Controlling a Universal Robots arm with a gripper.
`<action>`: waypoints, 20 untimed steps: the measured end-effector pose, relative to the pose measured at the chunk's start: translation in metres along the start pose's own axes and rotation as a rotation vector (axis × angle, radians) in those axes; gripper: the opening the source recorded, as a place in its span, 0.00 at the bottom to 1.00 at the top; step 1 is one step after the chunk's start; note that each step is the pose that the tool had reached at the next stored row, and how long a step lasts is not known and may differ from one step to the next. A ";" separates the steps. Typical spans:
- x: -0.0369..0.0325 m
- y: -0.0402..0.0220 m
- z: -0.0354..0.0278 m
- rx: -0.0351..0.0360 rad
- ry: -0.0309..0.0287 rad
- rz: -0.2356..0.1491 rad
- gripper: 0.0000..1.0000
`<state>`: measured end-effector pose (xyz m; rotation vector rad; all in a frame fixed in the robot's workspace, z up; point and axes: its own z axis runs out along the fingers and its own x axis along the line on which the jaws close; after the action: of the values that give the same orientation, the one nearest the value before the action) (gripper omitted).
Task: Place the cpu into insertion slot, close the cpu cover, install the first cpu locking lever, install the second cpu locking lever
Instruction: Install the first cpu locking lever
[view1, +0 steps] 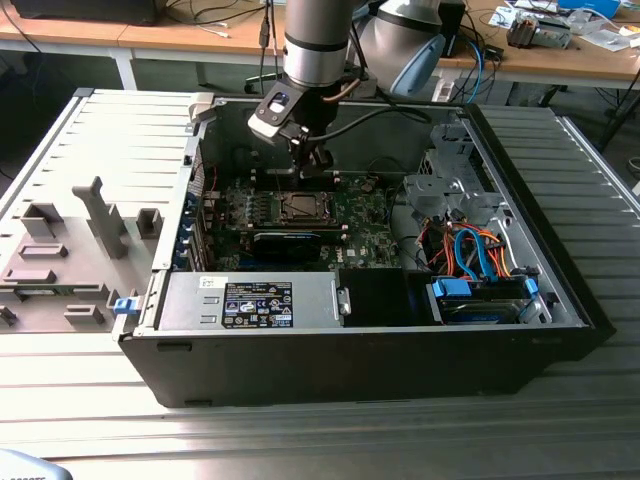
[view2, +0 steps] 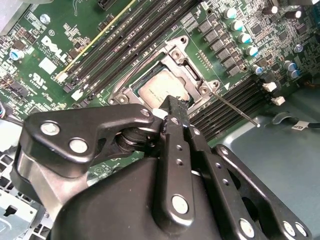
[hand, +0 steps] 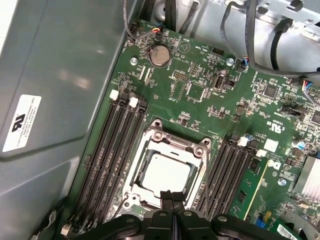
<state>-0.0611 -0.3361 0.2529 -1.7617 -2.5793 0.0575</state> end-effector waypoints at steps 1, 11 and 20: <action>0.0000 0.0000 0.0000 0.0001 -0.0001 -0.003 0.11; 0.0000 0.0000 0.0000 -0.0002 -0.0016 -0.038 0.11; 0.0000 0.0000 0.0000 -0.0004 -0.0029 -0.072 0.11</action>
<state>-0.0611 -0.3362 0.2529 -1.6683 -2.6423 0.0586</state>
